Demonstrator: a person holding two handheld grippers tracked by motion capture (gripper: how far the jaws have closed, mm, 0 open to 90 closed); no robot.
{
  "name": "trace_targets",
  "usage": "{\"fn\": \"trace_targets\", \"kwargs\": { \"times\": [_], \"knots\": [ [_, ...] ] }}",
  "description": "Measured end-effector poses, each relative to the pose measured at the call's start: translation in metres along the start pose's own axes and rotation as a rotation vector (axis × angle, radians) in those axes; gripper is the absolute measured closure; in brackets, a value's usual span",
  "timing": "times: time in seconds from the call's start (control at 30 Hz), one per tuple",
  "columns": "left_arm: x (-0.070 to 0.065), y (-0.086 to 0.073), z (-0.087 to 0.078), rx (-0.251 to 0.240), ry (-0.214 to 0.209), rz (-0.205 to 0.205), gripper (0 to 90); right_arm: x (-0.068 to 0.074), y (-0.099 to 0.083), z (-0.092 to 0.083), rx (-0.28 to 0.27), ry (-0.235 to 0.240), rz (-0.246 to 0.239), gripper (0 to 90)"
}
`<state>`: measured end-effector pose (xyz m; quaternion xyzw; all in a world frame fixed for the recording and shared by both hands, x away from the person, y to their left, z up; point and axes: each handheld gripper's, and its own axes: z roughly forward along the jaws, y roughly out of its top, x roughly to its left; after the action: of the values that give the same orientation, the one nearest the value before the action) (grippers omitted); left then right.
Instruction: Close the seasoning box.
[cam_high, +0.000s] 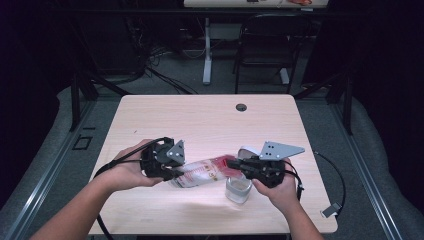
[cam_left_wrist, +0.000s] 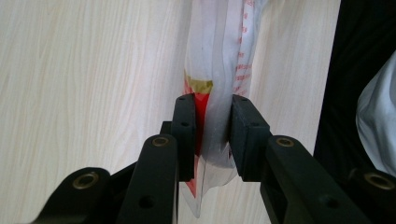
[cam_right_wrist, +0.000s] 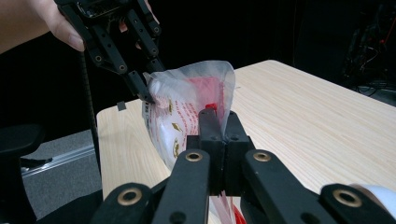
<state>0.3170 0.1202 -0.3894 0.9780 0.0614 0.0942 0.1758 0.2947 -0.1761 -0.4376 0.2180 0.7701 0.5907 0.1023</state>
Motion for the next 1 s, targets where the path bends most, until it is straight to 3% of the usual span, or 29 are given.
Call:
{"fn": "trace_targets", "kwargs": {
  "times": [0.37,0.57,0.8,1.0],
  "knots": [
    [0.002,0.006,-0.005,0.022,0.009,0.013,73.6,0.002,-0.001,-0.002,0.0,-0.025,-0.032,90.0],
    [0.001,0.009,-0.007,0.029,0.016,0.026,73.8,0.002,0.001,-0.003,0.026,-0.022,-0.043,89.3],
    [0.001,0.009,-0.007,0.028,0.018,0.029,74.3,0.004,0.011,-0.002,0.097,-0.043,-0.085,81.2],
    [0.001,0.009,-0.007,0.021,0.018,0.032,74.7,0.007,0.022,0.002,0.108,-0.039,-0.117,71.6]
  ]
}}
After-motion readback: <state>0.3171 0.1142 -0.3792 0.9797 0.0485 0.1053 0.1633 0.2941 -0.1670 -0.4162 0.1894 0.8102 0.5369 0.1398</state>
